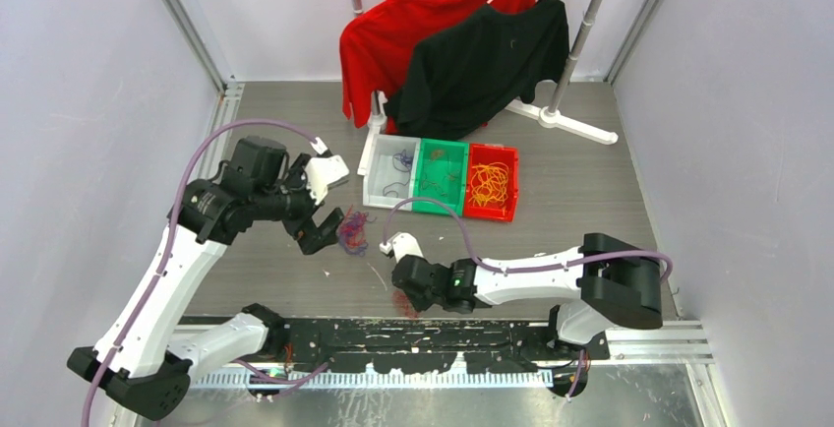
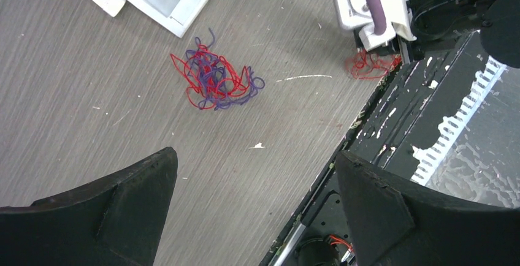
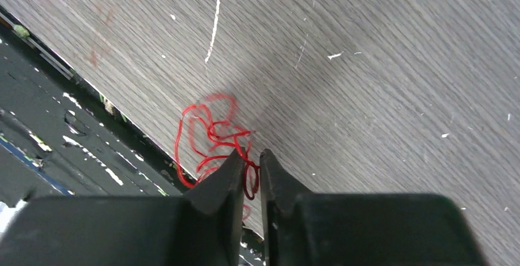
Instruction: Untangle the cables
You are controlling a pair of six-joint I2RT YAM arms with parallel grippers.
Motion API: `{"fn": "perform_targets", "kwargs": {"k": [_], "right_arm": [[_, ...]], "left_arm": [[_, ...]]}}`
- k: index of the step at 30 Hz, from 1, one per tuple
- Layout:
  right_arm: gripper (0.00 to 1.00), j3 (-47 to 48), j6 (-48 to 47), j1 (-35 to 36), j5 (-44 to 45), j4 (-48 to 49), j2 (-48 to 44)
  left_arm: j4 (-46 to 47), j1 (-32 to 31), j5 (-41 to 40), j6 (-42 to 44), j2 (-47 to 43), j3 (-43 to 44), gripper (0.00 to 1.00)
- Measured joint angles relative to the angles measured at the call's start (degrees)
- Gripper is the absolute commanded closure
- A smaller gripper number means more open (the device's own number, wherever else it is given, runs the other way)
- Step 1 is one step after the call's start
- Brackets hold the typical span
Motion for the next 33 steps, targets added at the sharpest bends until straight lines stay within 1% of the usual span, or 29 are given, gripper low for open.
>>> {"fn": "perform_targets", "kwargs": {"k": [2, 3, 5, 8, 12, 13, 16, 20, 23, 25, 26, 27, 30, 31, 32, 33], "right_arm": [[0.97, 0.0, 0.13, 0.0, 0.46, 0.2, -0.17], [0.99, 0.0, 0.13, -0.04, 0.92, 0.11, -0.44], [0.99, 0.0, 0.02, -0.57, 1.55, -0.46, -1.68], [0.99, 0.59, -0.39, -2.75, 2.25, -3.15, -6.16], [0.99, 3.89, -2.1, -7.93, 3.61, -6.93, -12.2], [0.99, 5.03, -2.75, -11.13, 4.26, -7.58, -13.68], [0.99, 8.57, -4.66, -17.4, 6.49, -9.2, -16.26], [0.99, 14.19, -6.4, -26.49, 10.21, -10.62, -14.38], [0.99, 18.62, -7.85, -31.28, 13.05, -10.75, -9.33], [0.99, 21.05, -8.83, -32.96, 14.34, -10.75, -5.49], [0.97, 22.38, -9.31, -33.66, 14.75, -10.73, -3.23], [0.93, 23.54, -9.7, -34.27, 14.97, -10.69, -1.01], [0.68, 26.32, -10.54, -35.93, 15.17, -10.4, 4.52], [0.55, 27.1, -10.54, -36.37, 15.28, -10.34, 6.08], [0.45, 28.09, -10.71, -36.74, 15.69, -10.49, 7.72], [0.41, 28.85, -10.4, -36.94, 16.09, -10.56, 8.79]], "left_arm": [[0.04, 0.13, -0.11, 0.04, -0.11, -0.7, 0.0], [0.09, 0.26, -0.17, 0.07, -0.13, -1.09, 0.0], [0.09, 0.9, -0.24, 0.07, -0.13, -1.68, 0.0], [0.11, 2.82, -0.17, 0.04, 0.2, -2.01, 0.0], [0.09, 5.77, -0.2, -0.11, 2.16, -2.01, 0.0], [0.09, 6.25, -0.22, -0.24, 2.8, -2.01, 0.01], [0.04, 7.65, -0.26, -1.31, 5.29, -1.99, 0.0], [0.17, 9.2, -0.35, -2.69, 8.46, -1.99, 0.01], [1.27, 10.58, -0.39, -3.43, 9.97, -2.62, 0.01], [2.4, 11.41, -0.37, -3.96, 10.27, -3.78, 0.01], [3.02, 11.82, -0.37, -4.17, 10.27, -4.48, 0.01], [3.52, 12.24, -0.37, -4.37, 10.27, -5.2, 0.01], [4.5, 13.14, -0.39, -4.7, 10.62, -6.4, 0.01], [4.96, 13.38, -0.35, -4.76, 10.78, -6.56, 0.0], [5.27, 13.55, -0.35, -4.74, 10.91, -6.64, 0.0], [5.46, 13.68, -0.35, -4.7, 11.02, -6.71, 0.01]]}}
